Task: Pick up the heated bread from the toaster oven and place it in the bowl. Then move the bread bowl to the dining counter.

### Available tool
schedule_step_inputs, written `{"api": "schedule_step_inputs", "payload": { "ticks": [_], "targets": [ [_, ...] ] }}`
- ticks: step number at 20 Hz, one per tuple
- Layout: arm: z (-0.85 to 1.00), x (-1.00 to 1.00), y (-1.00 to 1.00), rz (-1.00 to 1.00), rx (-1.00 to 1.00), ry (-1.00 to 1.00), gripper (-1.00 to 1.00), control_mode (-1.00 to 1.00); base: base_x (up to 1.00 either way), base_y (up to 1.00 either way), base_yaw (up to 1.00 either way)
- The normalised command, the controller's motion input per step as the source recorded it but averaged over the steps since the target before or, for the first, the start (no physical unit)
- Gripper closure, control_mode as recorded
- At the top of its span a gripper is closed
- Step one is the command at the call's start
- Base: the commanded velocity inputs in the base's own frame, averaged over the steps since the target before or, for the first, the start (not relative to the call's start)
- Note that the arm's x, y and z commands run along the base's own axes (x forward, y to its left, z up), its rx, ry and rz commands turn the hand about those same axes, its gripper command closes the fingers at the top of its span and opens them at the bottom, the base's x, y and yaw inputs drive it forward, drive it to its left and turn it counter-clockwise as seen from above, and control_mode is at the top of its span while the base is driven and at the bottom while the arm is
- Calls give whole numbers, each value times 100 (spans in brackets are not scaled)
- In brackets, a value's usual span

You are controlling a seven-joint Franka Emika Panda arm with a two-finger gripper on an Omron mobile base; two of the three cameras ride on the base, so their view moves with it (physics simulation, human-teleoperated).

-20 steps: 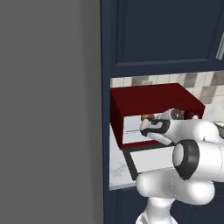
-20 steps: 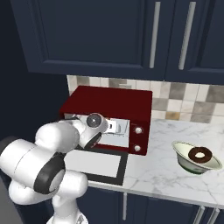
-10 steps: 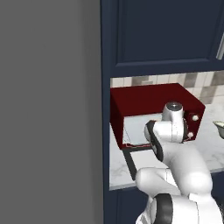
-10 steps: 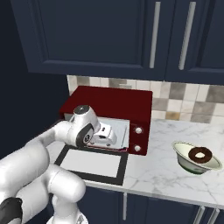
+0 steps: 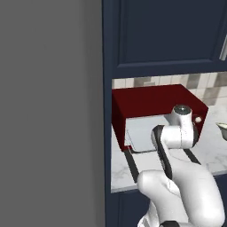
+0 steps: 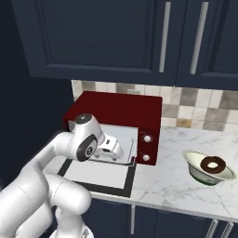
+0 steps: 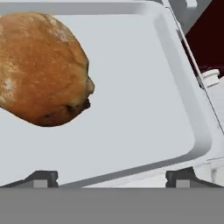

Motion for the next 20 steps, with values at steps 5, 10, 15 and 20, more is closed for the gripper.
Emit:
{"api": "schedule_step_inputs", "payload": {
  "ticks": [5, 10, 15, 20],
  "targets": [
    [100, 13, 28, 0, 0, -15, -100, -100, 0, 0, 0],
    [49, -3, 15, 0, 1, -8, -100, -100, 0, 0, 0],
    [-17, 0, 0, 0, 8, -2, -100, -100, 0, 0, 0],
    [-7, 0, 2, 4, 14, 0, -100, -100, 0, 0, 0]
  ]
}}
